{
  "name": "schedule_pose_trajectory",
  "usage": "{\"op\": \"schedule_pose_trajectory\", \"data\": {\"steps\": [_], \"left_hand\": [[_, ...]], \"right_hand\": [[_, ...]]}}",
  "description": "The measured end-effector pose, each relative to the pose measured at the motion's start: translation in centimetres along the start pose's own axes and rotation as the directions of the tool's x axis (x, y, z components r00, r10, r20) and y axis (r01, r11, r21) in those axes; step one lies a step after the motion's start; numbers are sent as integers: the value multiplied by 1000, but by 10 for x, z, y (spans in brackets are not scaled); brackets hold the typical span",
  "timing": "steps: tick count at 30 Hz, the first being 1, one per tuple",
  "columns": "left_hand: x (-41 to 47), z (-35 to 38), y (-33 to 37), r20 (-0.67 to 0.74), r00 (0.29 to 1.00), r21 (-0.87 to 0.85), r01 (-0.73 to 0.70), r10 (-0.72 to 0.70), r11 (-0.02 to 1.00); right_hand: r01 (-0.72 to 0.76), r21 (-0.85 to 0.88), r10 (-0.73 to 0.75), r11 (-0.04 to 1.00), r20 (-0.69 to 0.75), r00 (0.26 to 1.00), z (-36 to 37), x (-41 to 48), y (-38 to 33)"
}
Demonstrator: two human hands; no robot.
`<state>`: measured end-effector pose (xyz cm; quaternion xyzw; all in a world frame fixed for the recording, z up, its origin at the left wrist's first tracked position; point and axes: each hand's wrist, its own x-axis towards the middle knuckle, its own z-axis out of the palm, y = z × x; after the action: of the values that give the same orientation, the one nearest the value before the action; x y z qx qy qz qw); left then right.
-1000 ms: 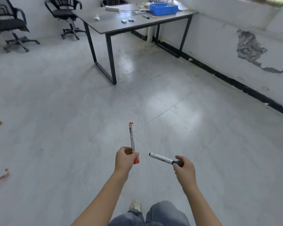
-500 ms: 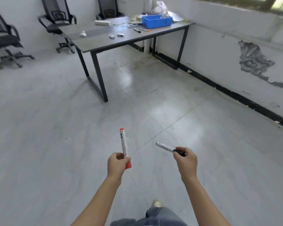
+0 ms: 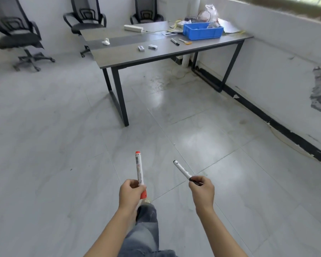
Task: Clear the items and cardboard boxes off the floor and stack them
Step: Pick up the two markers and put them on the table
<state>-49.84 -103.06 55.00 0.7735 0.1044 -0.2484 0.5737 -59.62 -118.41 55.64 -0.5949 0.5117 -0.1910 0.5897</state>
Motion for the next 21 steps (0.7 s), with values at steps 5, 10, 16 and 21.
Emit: {"op": "schedule_pose_trajectory", "data": {"steps": [5,10,16,21], "left_hand": [[101,12,91,7,999,-119,-46,47,992],[179,17,145,-14,999,-155,-40,38,987],[223,42,151,43,988,-105,150,-146,983],[288,67,195,-6,989,-125,145,-146,982]], "right_hand": [[31,-28,-32,999,-55,998,57,78,-58],[55,-82,-55,995,-5,998,117,129,-97],[-20,-178,20,984,-1,1000,145,188,-112],[-29,-170,31,985,10,999,176,268,-141]]}}
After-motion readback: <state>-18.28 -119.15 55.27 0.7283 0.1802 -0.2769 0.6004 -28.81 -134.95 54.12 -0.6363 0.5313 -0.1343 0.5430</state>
